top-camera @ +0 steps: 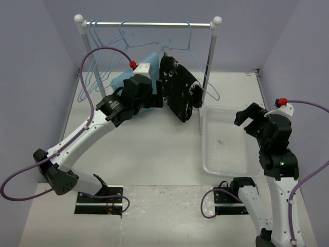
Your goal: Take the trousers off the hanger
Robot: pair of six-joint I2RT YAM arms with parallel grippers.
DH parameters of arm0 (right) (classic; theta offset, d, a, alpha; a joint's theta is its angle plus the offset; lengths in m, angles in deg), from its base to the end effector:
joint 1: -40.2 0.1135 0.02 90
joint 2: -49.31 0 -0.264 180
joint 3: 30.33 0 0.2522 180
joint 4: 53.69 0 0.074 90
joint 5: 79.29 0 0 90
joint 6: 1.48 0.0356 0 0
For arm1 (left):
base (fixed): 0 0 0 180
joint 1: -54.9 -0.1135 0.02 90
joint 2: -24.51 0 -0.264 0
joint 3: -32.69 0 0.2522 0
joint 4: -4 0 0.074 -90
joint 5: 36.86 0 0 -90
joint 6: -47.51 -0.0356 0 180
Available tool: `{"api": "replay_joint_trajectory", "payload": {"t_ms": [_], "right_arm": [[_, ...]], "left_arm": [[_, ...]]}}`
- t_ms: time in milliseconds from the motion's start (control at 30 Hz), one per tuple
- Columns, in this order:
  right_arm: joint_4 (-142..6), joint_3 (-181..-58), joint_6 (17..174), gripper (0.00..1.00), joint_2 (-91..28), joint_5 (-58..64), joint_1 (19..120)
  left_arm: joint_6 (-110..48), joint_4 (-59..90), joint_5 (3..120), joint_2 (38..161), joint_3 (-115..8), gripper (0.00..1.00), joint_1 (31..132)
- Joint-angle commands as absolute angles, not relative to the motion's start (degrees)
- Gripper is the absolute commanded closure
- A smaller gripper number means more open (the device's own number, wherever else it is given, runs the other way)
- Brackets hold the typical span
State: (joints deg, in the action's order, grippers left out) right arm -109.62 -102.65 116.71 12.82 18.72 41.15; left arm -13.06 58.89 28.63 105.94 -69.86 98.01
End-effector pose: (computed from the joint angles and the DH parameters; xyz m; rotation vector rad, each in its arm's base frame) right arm 0.1149 -0.0031 0.3806 0.5438 1.8451 0.2076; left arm 0.2323 -0.1972 0.4063 0.0081 2.1150 -0.2961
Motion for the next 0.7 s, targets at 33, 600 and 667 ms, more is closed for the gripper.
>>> {"api": "replay_joint_trajectory", "payload": {"t_ms": [33,600,667], "right_arm": [[-108.76,-102.45,115.68,0.01,13.18,18.53,40.9],[-100.32,-116.65,107.87,0.01,-0.31,1.02,50.36],[-100.23,-120.01,106.55,0.01,-4.29,4.89,53.89]], "left_arm": [[-12.16,57.4,27.83,102.74,-68.88,0.0,97.35],[-11.73,55.56,29.23,100.36,-65.98,0.0,94.28],[-11.55,55.56,29.67,100.28,-65.8,0.0,93.66]]}}
